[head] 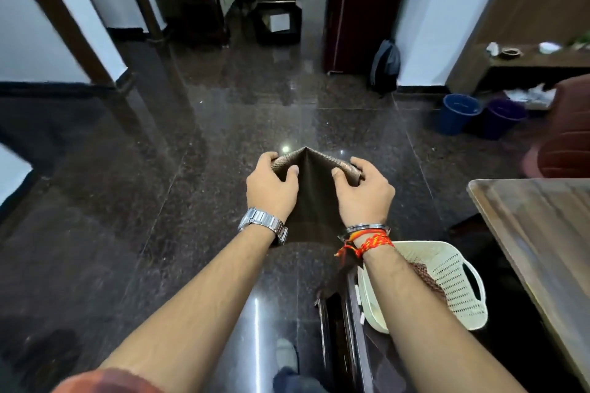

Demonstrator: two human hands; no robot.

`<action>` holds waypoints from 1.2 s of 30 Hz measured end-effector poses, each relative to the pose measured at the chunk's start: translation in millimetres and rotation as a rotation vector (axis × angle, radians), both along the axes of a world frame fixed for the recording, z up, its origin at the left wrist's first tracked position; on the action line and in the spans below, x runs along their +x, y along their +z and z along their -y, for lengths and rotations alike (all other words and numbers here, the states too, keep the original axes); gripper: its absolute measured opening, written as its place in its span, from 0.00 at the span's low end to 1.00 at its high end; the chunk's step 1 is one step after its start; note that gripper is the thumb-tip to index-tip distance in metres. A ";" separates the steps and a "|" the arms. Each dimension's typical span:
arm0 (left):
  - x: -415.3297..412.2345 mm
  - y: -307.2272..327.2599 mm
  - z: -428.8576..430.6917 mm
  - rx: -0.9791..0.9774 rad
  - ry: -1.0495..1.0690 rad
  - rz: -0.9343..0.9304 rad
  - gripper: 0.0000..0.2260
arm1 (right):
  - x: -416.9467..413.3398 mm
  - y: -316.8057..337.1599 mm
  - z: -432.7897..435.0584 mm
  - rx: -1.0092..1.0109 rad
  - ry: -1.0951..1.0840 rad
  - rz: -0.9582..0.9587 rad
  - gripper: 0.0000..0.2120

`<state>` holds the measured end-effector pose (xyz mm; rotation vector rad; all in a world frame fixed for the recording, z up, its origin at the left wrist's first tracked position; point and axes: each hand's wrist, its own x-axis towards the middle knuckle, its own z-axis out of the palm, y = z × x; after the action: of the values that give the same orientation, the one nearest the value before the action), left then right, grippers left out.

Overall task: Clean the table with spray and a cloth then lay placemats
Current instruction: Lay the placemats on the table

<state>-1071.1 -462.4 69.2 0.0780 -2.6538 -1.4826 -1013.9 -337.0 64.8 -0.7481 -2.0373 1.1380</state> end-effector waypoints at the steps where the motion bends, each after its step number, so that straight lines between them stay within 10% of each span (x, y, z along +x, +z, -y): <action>1: -15.6 -0.1 -7.3 -0.005 -0.034 -0.003 0.18 | -12.4 0.7 -4.3 -0.007 -0.032 -0.012 0.15; 23: -296.8 5.3 -337.2 -0.040 -0.944 -0.015 0.15 | -214.3 4.8 -260.7 -0.092 -0.877 -0.006 0.09; 36: -263.3 19.3 -535.6 0.048 -1.160 0.123 0.09 | -170.4 19.9 -391.1 -0.237 -1.571 -0.139 0.12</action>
<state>-1334.5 73.2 88.5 -1.6428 -2.8219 -1.7411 -1184.3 54.0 84.7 -1.7914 -0.6508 0.3941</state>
